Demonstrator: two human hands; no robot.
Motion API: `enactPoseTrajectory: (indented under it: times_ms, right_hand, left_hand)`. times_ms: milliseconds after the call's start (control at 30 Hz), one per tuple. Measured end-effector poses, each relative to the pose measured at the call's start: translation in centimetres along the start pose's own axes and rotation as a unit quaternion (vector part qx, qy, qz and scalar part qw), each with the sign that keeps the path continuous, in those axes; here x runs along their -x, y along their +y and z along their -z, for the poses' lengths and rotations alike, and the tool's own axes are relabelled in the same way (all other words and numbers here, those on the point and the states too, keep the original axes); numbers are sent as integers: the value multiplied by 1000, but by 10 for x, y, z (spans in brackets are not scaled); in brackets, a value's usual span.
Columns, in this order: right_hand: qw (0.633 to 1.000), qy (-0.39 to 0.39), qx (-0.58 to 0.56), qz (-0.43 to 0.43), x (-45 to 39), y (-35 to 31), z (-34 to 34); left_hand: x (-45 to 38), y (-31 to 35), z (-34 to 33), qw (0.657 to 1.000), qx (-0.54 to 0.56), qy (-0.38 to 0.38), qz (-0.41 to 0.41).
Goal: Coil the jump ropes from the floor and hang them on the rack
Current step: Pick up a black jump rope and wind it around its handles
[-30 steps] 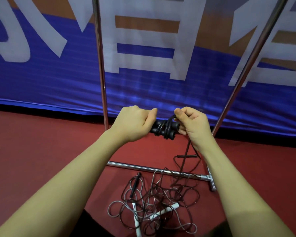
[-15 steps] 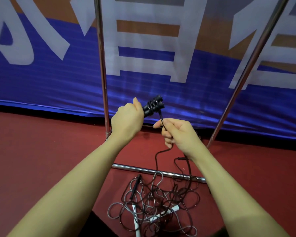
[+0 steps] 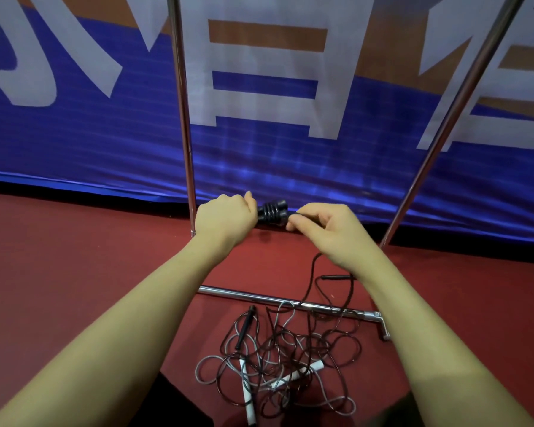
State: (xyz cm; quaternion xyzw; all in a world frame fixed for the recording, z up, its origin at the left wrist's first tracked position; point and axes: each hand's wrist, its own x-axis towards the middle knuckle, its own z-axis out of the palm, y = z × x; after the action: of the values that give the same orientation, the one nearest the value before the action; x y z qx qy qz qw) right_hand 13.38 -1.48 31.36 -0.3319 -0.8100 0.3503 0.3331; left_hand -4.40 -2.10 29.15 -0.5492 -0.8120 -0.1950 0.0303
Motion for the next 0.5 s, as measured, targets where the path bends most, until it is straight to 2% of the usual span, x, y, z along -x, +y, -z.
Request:
enactPoseTrajectory:
  times_ms: [100,167,300,400,500]
  right_hand:
    - [995,89,36,39,-3,9,3]
    - [991,133,19,24,-4,12,7]
    - [985,157,-58,-38,-7,18,15]
    - [975,168,-121,-75,-8,23,17]
    - [963,181,-184,-82,-10,25,15]
  left_hand:
    - [3,5,-1,997,-15,-15,-78]
    - [6,7,3,991,-21,-21,-130]
    - [13,14,14,978,-20,1,-207]
    - [16,14,22,964,19,51,-261]
    - [21,18,33,966,75,82,-233]
